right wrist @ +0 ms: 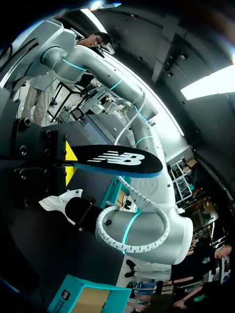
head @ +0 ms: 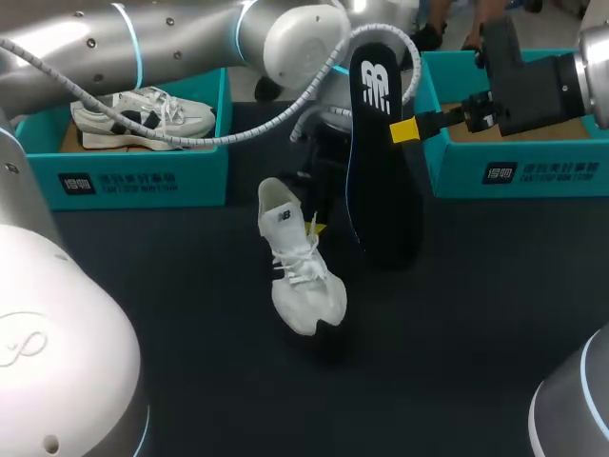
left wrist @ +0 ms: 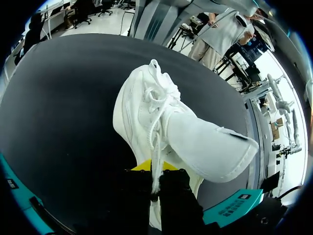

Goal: Take the shoe out of the shoebox, open the shoe tongue, remove and reinsert the insole, then place the shoe into the shoebox

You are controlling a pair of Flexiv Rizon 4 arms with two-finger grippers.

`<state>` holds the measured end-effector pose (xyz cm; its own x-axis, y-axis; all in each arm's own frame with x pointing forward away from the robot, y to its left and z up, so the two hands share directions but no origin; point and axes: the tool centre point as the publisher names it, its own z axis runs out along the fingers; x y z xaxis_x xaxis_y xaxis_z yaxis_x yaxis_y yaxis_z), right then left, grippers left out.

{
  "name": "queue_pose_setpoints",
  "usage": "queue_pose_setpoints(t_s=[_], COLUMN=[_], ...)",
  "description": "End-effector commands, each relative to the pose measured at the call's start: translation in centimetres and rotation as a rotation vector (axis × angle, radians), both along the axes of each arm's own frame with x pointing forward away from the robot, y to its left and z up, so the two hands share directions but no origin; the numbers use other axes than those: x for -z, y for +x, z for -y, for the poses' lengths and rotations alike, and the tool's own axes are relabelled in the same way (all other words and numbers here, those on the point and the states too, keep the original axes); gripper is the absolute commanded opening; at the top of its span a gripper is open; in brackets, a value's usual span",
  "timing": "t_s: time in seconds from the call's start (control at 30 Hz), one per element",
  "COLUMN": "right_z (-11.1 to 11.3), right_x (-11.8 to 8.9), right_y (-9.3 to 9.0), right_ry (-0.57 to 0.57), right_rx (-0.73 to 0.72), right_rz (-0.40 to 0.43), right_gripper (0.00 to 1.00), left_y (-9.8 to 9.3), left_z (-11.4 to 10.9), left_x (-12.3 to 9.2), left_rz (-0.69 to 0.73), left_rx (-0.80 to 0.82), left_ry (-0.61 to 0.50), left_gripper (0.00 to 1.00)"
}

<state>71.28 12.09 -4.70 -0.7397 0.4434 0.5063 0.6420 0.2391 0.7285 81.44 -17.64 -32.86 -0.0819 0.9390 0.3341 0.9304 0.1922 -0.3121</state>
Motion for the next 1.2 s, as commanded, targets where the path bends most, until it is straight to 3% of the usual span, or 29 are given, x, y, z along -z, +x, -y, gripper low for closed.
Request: queue_pose_setpoints(t_s=[0.03, 0.63, 1.17, 1.2], right_z=[-0.2, -0.2, -0.2, -0.2], right_x=[0.1, 0.1, 0.1, 0.1], right_y=[0.2, 0.2, 0.2, 0.2], right_ry=[-0.002, -0.002, -0.002, -0.002], right_rx=[-0.001, -0.001, -0.001, -0.001], right_rz=[-0.002, -0.002, -0.002, -0.002], right_gripper=[0.00, 0.00, 0.00, 0.00], left_y=[-0.4, -0.6, -1.7, -1.8], left_z=[0.7, 2.5, 2.4, 2.5], left_x=[0.5, 2.0, 3.7, 3.7], left_rz=[0.013, 0.059, 0.033, 0.033], left_rx=[0.023, 0.233, 0.265, 0.265], left_ry=[0.011, 0.095, 0.137, 0.138], left_gripper=[0.00, 0.00, 0.00, 0.04])
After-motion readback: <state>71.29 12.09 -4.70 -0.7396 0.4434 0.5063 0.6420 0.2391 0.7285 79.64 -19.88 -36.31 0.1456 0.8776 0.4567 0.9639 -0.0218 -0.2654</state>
